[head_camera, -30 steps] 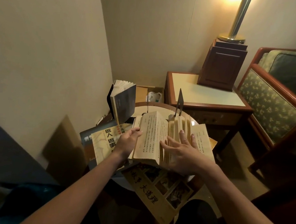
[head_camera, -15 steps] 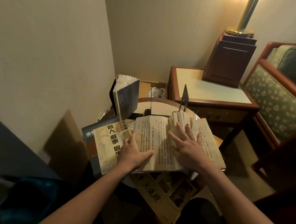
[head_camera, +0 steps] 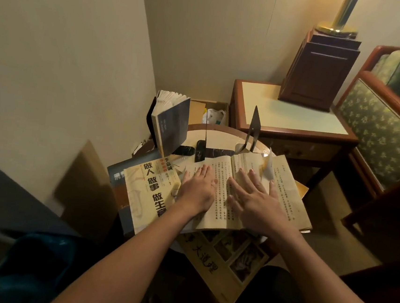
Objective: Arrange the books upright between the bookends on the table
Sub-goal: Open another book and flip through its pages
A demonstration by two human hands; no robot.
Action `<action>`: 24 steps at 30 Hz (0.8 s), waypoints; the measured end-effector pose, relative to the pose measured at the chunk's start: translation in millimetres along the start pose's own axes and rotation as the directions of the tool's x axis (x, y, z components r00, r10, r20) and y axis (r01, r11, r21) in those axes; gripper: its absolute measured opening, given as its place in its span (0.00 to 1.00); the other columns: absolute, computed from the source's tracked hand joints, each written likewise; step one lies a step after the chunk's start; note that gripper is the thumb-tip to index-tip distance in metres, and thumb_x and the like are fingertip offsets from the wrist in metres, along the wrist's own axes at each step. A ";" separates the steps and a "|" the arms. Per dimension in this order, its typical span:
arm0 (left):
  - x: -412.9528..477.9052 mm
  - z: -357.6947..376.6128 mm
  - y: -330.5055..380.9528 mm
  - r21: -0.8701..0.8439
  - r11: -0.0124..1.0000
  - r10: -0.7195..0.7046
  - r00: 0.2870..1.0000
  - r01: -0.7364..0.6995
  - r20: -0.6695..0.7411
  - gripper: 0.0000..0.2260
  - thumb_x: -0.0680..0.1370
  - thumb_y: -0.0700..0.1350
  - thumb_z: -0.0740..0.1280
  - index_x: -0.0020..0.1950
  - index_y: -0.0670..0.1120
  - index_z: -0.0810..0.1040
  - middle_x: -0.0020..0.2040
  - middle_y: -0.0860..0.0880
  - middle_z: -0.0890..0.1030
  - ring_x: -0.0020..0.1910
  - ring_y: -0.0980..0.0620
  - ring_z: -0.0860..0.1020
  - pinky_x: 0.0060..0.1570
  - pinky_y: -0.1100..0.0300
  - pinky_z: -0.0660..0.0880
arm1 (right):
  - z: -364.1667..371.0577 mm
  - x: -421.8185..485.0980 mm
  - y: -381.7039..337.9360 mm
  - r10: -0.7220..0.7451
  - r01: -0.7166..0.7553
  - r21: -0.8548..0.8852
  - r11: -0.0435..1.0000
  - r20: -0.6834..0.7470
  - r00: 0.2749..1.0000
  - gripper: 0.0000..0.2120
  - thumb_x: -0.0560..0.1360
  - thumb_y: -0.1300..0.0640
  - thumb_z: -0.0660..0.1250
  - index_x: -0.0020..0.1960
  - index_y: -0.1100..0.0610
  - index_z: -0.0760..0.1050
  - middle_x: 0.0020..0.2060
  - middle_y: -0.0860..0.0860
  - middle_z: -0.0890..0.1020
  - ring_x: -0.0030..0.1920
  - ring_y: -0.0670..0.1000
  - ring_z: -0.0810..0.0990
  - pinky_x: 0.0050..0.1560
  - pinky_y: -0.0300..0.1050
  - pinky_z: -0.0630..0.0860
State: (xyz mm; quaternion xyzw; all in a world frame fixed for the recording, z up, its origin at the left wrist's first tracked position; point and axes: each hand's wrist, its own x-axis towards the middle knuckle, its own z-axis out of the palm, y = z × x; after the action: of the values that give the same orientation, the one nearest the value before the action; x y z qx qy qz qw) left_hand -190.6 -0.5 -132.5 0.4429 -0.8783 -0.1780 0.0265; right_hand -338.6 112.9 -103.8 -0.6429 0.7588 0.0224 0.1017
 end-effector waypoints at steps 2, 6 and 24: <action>-8.6 3.2 -2.9 -0.008 1.000 -0.005 0.999 0.005 -0.043 0.25 0.86 0.52 0.46 0.82 0.46 0.50 0.82 0.48 0.53 0.81 0.53 0.52 0.80 0.46 0.44 | 0.9 0.2 0.3 -0.002 0.002 0.004 1.000 -0.002 1.000 0.30 0.81 0.34 0.41 0.79 0.39 0.36 0.78 0.45 0.33 0.77 0.53 0.28 0.75 0.72 0.39; -61.9 22.7 -6.5 -0.021 1.000 0.020 0.993 -0.022 -0.114 0.25 0.85 0.54 0.45 0.82 0.48 0.53 0.82 0.52 0.54 0.81 0.57 0.51 0.79 0.48 0.43 | 4.6 0.1 1.3 -0.010 0.010 0.001 1.000 -0.018 1.000 0.29 0.82 0.36 0.41 0.79 0.39 0.35 0.78 0.45 0.32 0.76 0.53 0.28 0.74 0.72 0.38; -33.0 9.4 13.5 -0.056 0.998 -0.022 0.991 0.014 -0.134 0.24 0.86 0.51 0.48 0.81 0.46 0.57 0.81 0.48 0.60 0.80 0.52 0.59 0.78 0.49 0.52 | 7.2 2.1 1.3 0.007 -0.007 0.007 1.000 -0.004 1.000 0.29 0.81 0.35 0.40 0.79 0.38 0.34 0.78 0.44 0.31 0.76 0.52 0.27 0.74 0.71 0.35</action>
State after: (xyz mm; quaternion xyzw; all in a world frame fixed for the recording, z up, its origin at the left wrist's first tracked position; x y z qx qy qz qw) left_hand -182.8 35.6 -133.1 0.4608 -0.8653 -0.1721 0.0966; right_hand -339.3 112.3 -111.4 -0.6398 0.7614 0.0190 0.1023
